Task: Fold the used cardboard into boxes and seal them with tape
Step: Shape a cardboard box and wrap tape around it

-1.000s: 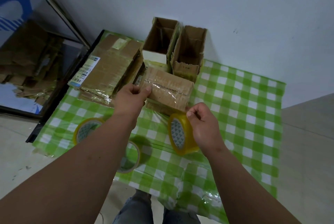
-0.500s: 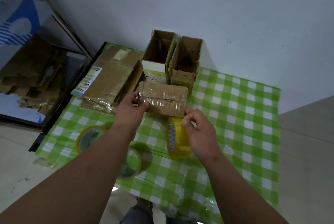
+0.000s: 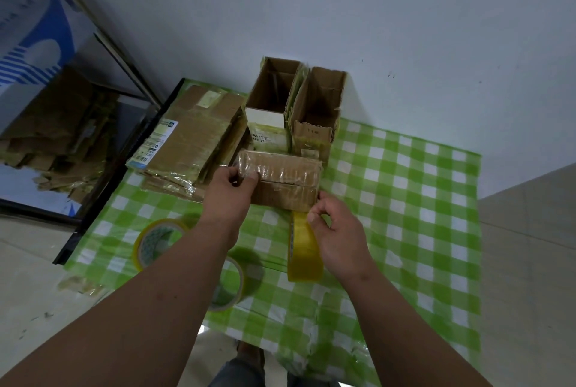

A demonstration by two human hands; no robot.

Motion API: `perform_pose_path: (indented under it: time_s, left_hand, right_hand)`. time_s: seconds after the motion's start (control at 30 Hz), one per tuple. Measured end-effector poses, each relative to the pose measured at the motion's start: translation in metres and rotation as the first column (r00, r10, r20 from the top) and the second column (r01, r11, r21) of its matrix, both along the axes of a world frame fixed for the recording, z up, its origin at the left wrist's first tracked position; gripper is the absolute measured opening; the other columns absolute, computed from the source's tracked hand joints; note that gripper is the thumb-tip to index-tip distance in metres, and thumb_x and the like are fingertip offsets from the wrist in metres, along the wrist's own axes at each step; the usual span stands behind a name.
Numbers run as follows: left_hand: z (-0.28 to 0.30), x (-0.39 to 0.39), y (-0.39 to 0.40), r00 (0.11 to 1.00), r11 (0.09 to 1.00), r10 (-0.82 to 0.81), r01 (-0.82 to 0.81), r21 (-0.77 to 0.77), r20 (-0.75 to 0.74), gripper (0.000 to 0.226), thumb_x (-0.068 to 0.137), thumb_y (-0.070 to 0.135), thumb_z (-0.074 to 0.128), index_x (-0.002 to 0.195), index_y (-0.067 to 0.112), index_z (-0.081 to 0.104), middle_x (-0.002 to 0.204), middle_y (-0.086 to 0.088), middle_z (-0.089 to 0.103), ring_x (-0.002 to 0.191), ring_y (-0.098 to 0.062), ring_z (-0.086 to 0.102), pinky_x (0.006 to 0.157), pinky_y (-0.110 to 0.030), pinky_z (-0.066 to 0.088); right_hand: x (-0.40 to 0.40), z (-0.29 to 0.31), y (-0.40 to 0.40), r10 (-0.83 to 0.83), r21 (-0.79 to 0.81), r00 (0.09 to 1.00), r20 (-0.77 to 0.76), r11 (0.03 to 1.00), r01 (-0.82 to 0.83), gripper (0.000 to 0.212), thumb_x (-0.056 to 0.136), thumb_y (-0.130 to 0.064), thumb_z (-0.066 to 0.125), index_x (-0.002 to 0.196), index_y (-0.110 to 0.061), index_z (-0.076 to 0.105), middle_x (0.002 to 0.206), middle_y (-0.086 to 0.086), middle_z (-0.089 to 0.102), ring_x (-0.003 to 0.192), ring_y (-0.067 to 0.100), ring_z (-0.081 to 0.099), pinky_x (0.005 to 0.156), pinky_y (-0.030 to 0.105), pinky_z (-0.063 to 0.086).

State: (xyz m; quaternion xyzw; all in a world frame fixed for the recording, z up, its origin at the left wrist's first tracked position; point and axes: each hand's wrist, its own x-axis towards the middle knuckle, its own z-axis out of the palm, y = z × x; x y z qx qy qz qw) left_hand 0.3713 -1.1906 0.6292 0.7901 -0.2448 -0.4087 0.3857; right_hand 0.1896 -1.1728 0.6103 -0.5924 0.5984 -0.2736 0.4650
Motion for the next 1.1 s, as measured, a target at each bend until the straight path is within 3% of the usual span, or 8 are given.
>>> perform_pose_path:
  time_s: [0.23, 0.37, 0.47, 0.57, 0.63, 0.77, 0.93, 1.1]
  left_hand:
    - [0.010, 0.005, 0.006, 0.996, 0.994, 0.086, -0.084, 0.064, -0.027, 0.057, 0.090, 0.064, 0.051, 0.115, 0.013, 0.057, 0.111, -0.005, 0.059, 0.103, -0.026, 0.059, 0.091, -0.048, 0.055]
    - [0.020, 0.009, 0.003, 0.993, 0.979, 0.114, -0.106, 0.173, -0.038, 0.083, 0.083, 0.077, 0.048, 0.133, 0.011, 0.048, 0.129, -0.010, 0.051, 0.110, -0.032, 0.054, 0.078, -0.051, 0.059]
    - [0.026, 0.012, 0.002, 0.977, 0.969, 0.168, -0.139, 0.205, -0.129, 0.058, 0.090, 0.059, 0.058, 0.123, 0.011, 0.051, 0.122, -0.011, 0.053, 0.102, -0.031, 0.056, 0.078, -0.057, 0.057]
    - [0.025, 0.014, 0.006, 0.944, 0.960, 0.229, -0.179, 0.214, -0.237, 0.033, 0.092, 0.045, 0.063, 0.104, 0.014, 0.060, 0.110, -0.012, 0.058, 0.092, -0.029, 0.058, 0.081, -0.059, 0.055]
    - [0.025, 0.014, 0.010, 0.923, 0.958, 0.255, -0.203, 0.201, -0.288, 0.023, 0.092, 0.041, 0.064, 0.095, 0.018, 0.062, 0.105, -0.010, 0.060, 0.094, -0.029, 0.059, 0.082, -0.057, 0.056]
    - [0.024, 0.016, 0.013, 0.896, 0.953, 0.285, -0.227, 0.200, -0.340, 0.035, 0.094, 0.044, 0.060, 0.119, 0.019, 0.060, 0.110, -0.008, 0.061, 0.103, -0.032, 0.059, 0.073, -0.052, 0.056]
    - [0.027, 0.020, 0.004, 0.908, 0.953, 0.293, -0.250, 0.173, -0.299, 0.019, 0.095, 0.041, 0.061, 0.094, 0.021, 0.060, 0.103, -0.004, 0.059, 0.102, -0.029, 0.056, 0.087, -0.054, 0.054]
    - [0.030, 0.025, -0.002, 0.916, 0.951, 0.305, -0.280, 0.131, -0.260, 0.020, 0.094, 0.038, 0.062, 0.095, 0.019, 0.058, 0.117, -0.006, 0.061, 0.106, -0.027, 0.056, 0.095, -0.054, 0.051]
  right_hand:
    - [0.000, 0.007, 0.003, 0.025, 0.065, 0.999, -0.029, 0.998, -0.023, 0.020, 0.095, -0.021, 0.060, 0.080, -0.033, 0.054, 0.118, 0.008, 0.067, 0.102, 0.016, 0.062, 0.111, 0.049, 0.033]
    - [-0.001, 0.010, 0.004, 0.024, 0.057, 0.999, -0.024, 0.998, -0.023, 0.016, 0.095, -0.022, 0.060, 0.083, -0.033, 0.056, 0.114, 0.014, 0.068, 0.108, 0.026, 0.063, 0.109, 0.047, 0.038]
    - [-0.002, 0.014, 0.004, 0.038, 0.067, 0.999, 0.028, 0.997, -0.040, 0.013, 0.096, -0.019, 0.059, 0.085, -0.025, 0.060, 0.115, 0.004, 0.070, 0.112, 0.022, 0.062, 0.095, 0.037, 0.049]
    - [-0.003, 0.019, 0.005, 0.065, 0.067, 0.995, 0.074, 0.995, -0.070, 0.012, 0.097, -0.013, 0.057, 0.087, -0.018, 0.060, 0.123, -0.019, 0.058, 0.117, 0.002, 0.054, 0.088, 0.011, 0.040]
    - [-0.004, 0.018, 0.007, 0.059, 0.041, 0.996, 0.066, 0.997, -0.062, 0.014, 0.096, -0.011, 0.058, 0.085, -0.019, 0.059, 0.122, -0.017, 0.055, 0.116, 0.002, 0.050, 0.090, 0.014, 0.037]
    - [-0.005, 0.016, 0.010, 0.052, 0.010, 0.997, 0.056, 0.999, -0.053, 0.023, 0.093, -0.006, 0.061, 0.078, -0.023, 0.058, 0.123, -0.014, 0.052, 0.120, 0.002, 0.047, 0.100, 0.022, 0.037]
    - [-0.003, 0.014, 0.014, 0.056, 0.010, 0.996, 0.062, 0.998, -0.057, 0.025, 0.094, -0.009, 0.060, 0.077, -0.027, 0.056, 0.124, -0.016, 0.056, 0.120, 0.004, 0.050, 0.100, 0.027, 0.041]
    - [0.003, 0.014, 0.018, 0.023, 0.042, 0.998, 0.060, 0.999, -0.025, 0.035, 0.096, -0.012, 0.057, 0.073, -0.038, 0.052, 0.123, -0.013, 0.063, 0.119, 0.013, 0.057, 0.095, 0.037, 0.048]
